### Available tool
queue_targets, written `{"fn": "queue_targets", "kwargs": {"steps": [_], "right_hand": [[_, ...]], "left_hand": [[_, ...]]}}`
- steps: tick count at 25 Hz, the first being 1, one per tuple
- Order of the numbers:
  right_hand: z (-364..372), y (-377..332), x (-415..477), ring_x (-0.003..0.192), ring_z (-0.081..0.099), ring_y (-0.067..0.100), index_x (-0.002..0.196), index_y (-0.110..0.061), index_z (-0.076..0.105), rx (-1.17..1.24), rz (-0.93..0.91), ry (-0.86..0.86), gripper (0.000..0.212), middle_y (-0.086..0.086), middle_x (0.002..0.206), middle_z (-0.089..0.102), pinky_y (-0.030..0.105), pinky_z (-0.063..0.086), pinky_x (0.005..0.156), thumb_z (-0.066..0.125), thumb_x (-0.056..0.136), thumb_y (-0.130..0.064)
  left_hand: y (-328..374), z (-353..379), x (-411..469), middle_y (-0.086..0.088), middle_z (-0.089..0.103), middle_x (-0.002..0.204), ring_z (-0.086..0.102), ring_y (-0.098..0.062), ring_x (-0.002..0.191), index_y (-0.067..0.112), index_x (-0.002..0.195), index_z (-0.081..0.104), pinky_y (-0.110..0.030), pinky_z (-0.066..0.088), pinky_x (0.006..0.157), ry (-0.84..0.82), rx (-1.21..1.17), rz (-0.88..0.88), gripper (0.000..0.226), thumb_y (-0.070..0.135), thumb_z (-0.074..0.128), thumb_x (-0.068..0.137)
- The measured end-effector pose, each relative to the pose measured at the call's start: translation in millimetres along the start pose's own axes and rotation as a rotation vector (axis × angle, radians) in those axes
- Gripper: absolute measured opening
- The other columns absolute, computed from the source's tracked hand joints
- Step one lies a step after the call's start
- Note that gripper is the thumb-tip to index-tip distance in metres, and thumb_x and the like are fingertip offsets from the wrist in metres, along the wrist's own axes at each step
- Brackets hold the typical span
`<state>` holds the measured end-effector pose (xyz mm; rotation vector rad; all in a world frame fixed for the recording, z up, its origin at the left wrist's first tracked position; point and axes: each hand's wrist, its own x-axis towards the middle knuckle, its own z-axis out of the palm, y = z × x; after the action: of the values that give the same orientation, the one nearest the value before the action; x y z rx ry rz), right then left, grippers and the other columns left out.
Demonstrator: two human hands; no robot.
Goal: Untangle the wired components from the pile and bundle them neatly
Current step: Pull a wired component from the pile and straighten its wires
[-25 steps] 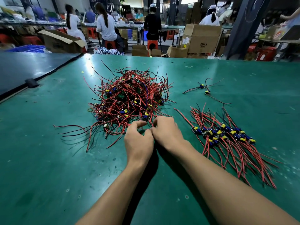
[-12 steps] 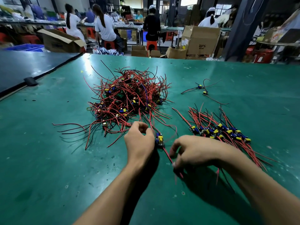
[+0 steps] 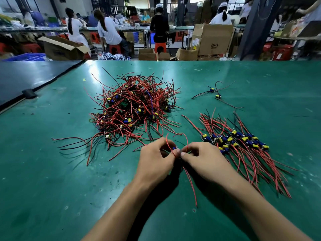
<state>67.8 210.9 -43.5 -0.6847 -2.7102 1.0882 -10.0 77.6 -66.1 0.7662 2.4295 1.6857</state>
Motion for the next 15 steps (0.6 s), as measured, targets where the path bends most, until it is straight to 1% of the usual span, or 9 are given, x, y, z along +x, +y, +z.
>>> {"fn": "queue_targets", "kwargs": {"steps": [2, 3, 4, 6, 7, 9, 12, 14, 15], "right_hand": [[-1.3, 3.6, -0.9, 0.071, 0.064, 0.005, 0.084, -0.025, 0.074, 0.091, -0.004, 0.059, 0.008, -0.009, 0.073, 0.072, 0.006, 0.04, 0.056, 0.072, 0.088, -0.032], [-2.6, 4.2, -1.0, 0.069, 0.064, 0.005, 0.083, -0.024, 0.074, 0.158, -0.005, 0.082, 0.008, -0.009, 0.073, 0.072, 0.008, 0.043, 0.058, 0.072, 0.088, -0.03], [-3.7, 4.0, -1.3, 0.068, 0.065, 0.006, 0.084, -0.021, 0.074, 0.26, -0.004, 0.091, 0.008, -0.008, 0.074, 0.073, 0.012, 0.047, 0.061, 0.072, 0.089, -0.027], [-4.5, -0.1, -3.8, 0.063, 0.065, 0.009, 0.088, -0.018, 0.074, 0.521, -0.011, 0.067, 0.006, -0.006, 0.074, 0.072, 0.02, 0.049, 0.058, 0.07, 0.092, -0.02], [-4.1, -2.1, -4.6, 0.06, 0.064, 0.009, 0.09, -0.018, 0.074, 0.595, -0.031, 0.064, 0.007, -0.005, 0.073, 0.072, 0.019, 0.049, 0.056, 0.068, 0.094, -0.017], [-3.9, -3.0, -4.0, 0.06, 0.062, 0.008, 0.093, -0.019, 0.074, 0.622, -0.085, 0.082, 0.009, -0.004, 0.072, 0.07, 0.018, 0.048, 0.056, 0.066, 0.095, -0.015], [-9.7, 0.5, -2.5, 0.063, 0.061, 0.009, 0.094, -0.02, 0.074, 0.669, -0.126, 0.072, 0.013, -0.006, 0.072, 0.068, 0.017, 0.045, 0.054, 0.063, 0.097, -0.015], [-11.3, 1.7, -2.2, 0.065, 0.061, 0.011, 0.094, -0.022, 0.075, 0.676, -0.147, 0.032, 0.014, -0.002, 0.074, 0.069, 0.019, 0.044, 0.055, 0.062, 0.098, -0.016], [-9.9, 1.3, -2.5, 0.065, 0.061, 0.011, 0.095, -0.022, 0.075, 0.674, -0.165, 0.014, 0.014, -0.002, 0.074, 0.069, 0.019, 0.044, 0.056, 0.062, 0.098, -0.015]], "left_hand": [[0.0, -2.4, 2.2, -0.003, 0.074, 0.076, 0.072, -0.022, 0.073, 0.018, 0.085, 0.069, -0.04, 0.059, 0.072, 0.014, -0.102, -0.022, 0.011, 0.007, 0.072, 0.083], [0.7, -3.6, 3.6, -0.003, 0.075, 0.08, 0.072, -0.02, 0.074, 0.017, 0.086, 0.069, -0.038, 0.06, 0.075, 0.037, -0.151, -0.032, 0.013, 0.004, 0.071, 0.084], [2.4, -4.2, 4.6, -0.003, 0.074, 0.083, 0.071, -0.017, 0.075, 0.016, 0.088, 0.069, -0.036, 0.059, 0.076, 0.065, -0.21, -0.047, 0.015, 0.002, 0.071, 0.084], [7.2, -5.3, 4.9, -0.003, 0.072, 0.081, 0.067, -0.013, 0.07, 0.012, 0.089, 0.067, -0.029, 0.056, 0.069, 0.118, -0.349, -0.08, 0.012, 0.002, 0.071, 0.084], [8.7, -5.8, 4.4, -0.003, 0.069, 0.077, 0.062, -0.013, 0.066, 0.011, 0.088, 0.067, -0.027, 0.053, 0.064, 0.15, -0.384, -0.09, 0.009, 0.004, 0.072, 0.084], [9.4, -7.7, 2.7, 0.0, 0.063, 0.07, 0.053, -0.013, 0.061, 0.011, 0.083, 0.065, -0.027, 0.047, 0.059, 0.216, -0.357, -0.098, 0.01, 0.014, 0.075, 0.083], [11.4, -10.6, 0.6, 0.008, 0.051, 0.057, 0.043, -0.009, 0.053, 0.009, 0.074, 0.06, -0.027, 0.04, 0.053, 0.277, -0.264, -0.086, 0.028, 0.031, 0.075, 0.083], [16.9, -10.2, -2.0, 0.008, 0.046, 0.049, 0.04, -0.012, 0.048, 0.009, 0.065, 0.058, -0.031, 0.037, 0.05, 0.272, -0.19, -0.06, 0.04, 0.042, 0.073, 0.082], [19.6, -9.1, -3.9, 0.005, 0.048, 0.047, 0.043, -0.015, 0.047, 0.01, 0.062, 0.059, -0.033, 0.039, 0.049, 0.246, -0.16, -0.048, 0.043, 0.046, 0.072, 0.081]]}}
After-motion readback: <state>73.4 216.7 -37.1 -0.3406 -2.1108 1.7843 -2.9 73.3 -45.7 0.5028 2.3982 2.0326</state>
